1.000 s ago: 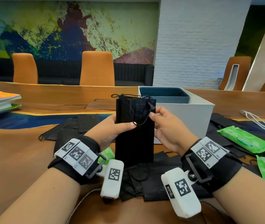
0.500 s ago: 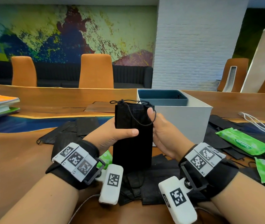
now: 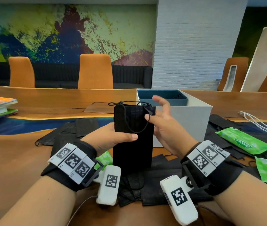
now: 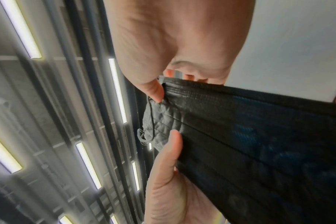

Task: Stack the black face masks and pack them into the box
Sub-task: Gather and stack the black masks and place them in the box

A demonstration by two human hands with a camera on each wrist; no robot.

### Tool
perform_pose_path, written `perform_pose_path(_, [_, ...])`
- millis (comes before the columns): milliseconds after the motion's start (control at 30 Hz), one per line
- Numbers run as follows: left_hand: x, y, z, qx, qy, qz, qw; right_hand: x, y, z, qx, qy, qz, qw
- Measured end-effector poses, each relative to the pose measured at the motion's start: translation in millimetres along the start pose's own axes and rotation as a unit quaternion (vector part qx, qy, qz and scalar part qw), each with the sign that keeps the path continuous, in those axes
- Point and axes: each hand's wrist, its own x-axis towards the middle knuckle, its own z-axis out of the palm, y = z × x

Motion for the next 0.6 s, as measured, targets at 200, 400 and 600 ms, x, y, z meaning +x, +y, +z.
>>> perform_pose_path(200, [-1.9, -4.6, -4.5, 0.032, -0.021, -0.044, 0.998, -7.3, -7.8, 11.6, 0.162, -0.043, -0.009, 0.986])
perform_pose_path(400, [0.3, -1.4, -8.8, 0.056, 0.056, -0.033, 0.996, -5.2, -9.5, 10.4, 0.111, -0.020, 0.020, 0.993])
perform_pose_path(600, [-2.6, 4.8, -22.9, -0.082, 0.139, 0.014, 0.987, 2.2, -31.7, -24.7, -0.380, -0.112, 0.137, 0.908])
